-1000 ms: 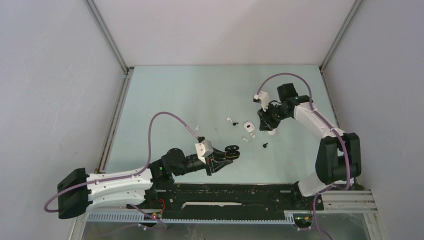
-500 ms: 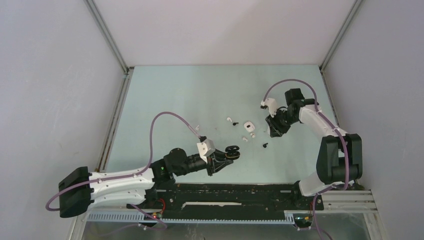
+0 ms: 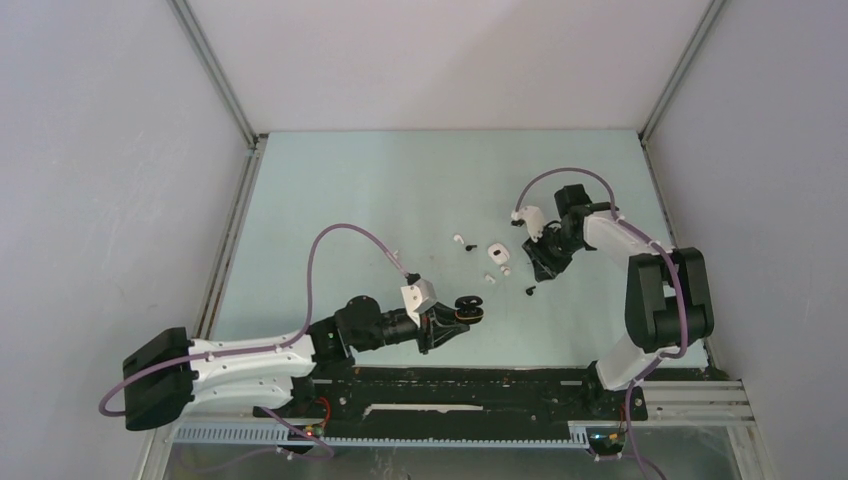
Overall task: Insert the wireless bluetooth earbuds into the charging case
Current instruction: Pick up the earbud from the center of the board.
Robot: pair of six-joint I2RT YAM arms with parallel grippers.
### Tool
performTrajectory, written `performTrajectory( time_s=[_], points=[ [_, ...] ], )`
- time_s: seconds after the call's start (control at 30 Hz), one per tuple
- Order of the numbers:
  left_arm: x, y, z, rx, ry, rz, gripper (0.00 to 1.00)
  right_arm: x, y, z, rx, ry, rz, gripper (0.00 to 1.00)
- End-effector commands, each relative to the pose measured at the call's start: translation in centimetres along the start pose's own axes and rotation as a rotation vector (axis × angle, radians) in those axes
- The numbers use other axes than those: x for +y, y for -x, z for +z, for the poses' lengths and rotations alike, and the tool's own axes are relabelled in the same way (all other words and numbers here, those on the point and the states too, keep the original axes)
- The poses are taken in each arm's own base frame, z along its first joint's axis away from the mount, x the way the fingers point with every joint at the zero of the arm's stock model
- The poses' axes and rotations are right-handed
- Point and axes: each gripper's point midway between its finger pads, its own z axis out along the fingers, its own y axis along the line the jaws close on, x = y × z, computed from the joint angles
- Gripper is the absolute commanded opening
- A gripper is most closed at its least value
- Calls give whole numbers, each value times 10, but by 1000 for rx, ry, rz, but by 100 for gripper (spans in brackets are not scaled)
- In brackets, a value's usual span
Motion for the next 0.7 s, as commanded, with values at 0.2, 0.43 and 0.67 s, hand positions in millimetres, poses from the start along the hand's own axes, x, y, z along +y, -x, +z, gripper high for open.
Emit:
performTrajectory(
  time_s=[0.2, 0.43, 0.67],
  points=[
    [-5, 29, 0, -87, -7, 11, 0, -10, 5, 19, 31, -51, 22, 32],
    [-5, 26, 6, -79, -12, 9, 0, -6, -4, 26, 74, -37, 43, 34],
    [-7, 27, 9, -85, -27, 1, 0, -1, -23, 31, 147, -75, 17, 36]
  ],
)
